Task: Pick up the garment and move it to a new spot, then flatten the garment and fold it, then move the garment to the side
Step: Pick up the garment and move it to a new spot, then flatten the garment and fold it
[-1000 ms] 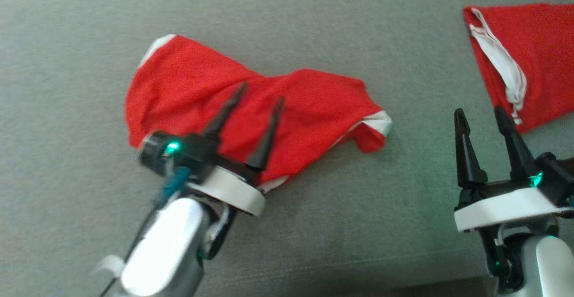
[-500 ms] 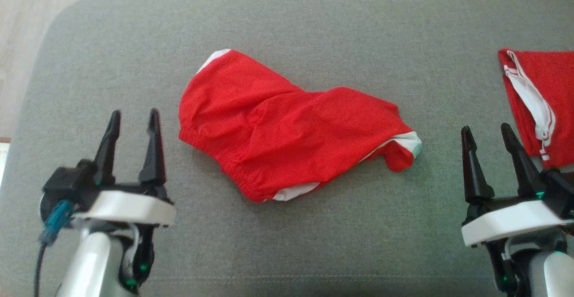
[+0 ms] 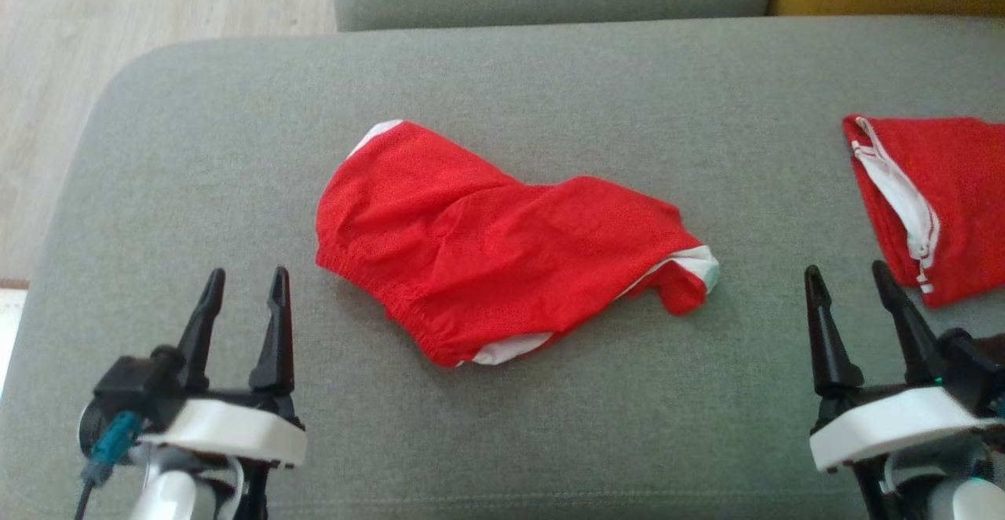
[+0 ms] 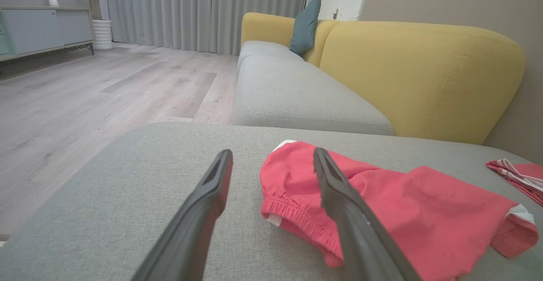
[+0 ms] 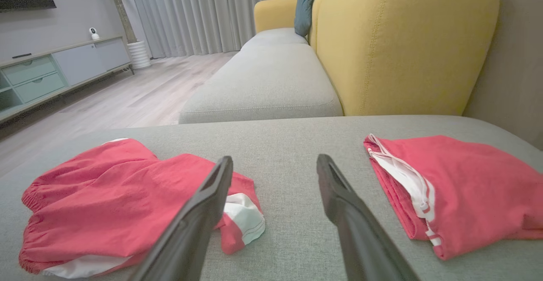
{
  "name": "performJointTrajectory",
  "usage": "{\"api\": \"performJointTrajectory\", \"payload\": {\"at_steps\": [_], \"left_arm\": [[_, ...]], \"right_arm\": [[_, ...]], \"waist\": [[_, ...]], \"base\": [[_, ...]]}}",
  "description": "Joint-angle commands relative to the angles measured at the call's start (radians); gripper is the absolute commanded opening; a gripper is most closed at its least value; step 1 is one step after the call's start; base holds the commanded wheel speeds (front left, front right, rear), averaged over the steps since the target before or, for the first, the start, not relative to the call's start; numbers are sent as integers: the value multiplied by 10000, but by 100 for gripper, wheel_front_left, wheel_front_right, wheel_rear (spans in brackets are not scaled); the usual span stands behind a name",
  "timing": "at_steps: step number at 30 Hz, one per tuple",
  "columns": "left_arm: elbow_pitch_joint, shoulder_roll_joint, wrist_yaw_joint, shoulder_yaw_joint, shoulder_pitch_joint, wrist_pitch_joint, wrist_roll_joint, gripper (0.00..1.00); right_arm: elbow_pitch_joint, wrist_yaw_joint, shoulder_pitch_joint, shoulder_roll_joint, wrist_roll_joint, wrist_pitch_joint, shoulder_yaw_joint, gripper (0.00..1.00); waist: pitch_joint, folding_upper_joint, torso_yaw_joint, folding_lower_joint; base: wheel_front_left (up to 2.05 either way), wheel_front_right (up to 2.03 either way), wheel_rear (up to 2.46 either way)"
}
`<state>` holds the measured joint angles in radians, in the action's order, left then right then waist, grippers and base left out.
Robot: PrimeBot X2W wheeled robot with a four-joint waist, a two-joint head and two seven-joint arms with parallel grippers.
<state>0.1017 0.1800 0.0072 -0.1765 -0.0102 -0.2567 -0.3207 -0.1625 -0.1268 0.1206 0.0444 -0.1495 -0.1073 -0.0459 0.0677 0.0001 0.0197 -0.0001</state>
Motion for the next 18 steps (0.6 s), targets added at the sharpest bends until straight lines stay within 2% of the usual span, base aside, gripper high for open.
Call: {"api": "performJointTrajectory", "payload": {"at_steps": [1,18], "left_arm": [[-270,185,44,375,-217,-50,78,100],[-337,365,179,114,108,137,225,100]], "right_arm": [[-453,-39,-92,59,-57,-4,144,100],[-596,-39,131,58,-188,-26,191,100]], "waist": [[-125,-1,-45,1],[-326,-1,-131,1]], "base": [[0,0,0],[0,0,0]]}}
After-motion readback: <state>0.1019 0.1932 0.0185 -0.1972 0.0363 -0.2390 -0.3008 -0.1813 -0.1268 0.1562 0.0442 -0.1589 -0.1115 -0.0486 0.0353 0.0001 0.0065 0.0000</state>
